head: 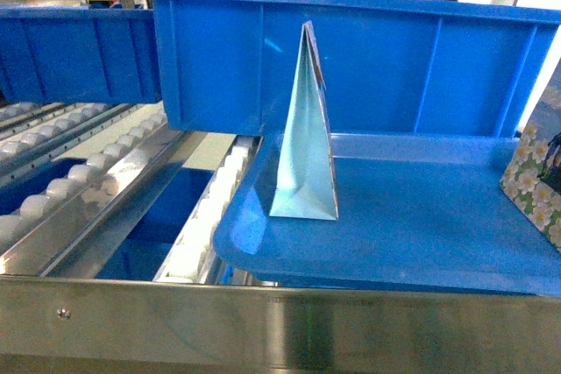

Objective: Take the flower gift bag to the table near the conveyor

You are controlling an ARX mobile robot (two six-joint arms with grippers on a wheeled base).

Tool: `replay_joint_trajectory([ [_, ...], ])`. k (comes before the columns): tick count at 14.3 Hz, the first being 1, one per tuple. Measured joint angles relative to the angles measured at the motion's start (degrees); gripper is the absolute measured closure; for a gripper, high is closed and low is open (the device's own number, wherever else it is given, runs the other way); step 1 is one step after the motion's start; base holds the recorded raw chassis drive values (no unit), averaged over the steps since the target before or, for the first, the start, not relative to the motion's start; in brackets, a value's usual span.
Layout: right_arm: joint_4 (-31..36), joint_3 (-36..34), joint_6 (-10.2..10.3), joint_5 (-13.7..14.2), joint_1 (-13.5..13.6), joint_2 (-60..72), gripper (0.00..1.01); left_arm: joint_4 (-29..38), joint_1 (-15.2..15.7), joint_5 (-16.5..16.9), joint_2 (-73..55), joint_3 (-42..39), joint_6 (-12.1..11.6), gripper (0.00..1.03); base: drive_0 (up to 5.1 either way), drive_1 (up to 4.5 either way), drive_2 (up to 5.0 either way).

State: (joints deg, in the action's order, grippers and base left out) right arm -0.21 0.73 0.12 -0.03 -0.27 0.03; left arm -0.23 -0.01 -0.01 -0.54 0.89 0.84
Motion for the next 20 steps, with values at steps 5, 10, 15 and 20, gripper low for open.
replay_joint_trajectory([
  [5,0.00,0.00,0.00,0.00,0.00,0.00,0.03,0.00,0.00,0.00,0.00,0.00,0.00,0.05,0.0,0.00,0.0],
  [10,0.76,0.00,0.02,0.02,0.46,0.37,0.03,6.75,-0.42,0.22,-3.02,0.00,0.28,0.05,0.0,0.00,0.0],
  [15,35.01,3.80,-0.20,2.51,7.02,33.92,0.03,37.86,6.08,11.15,-35.82,7.28,3.17,0.05,0.0,0.00,0.0],
  [20,45.22,14.62,-0.15,2.58,6.97,54.53,0.03,47.58,-4.22,11.08,-63.36,28.50,3.69,0.05,0.0,0.00,0.0],
])
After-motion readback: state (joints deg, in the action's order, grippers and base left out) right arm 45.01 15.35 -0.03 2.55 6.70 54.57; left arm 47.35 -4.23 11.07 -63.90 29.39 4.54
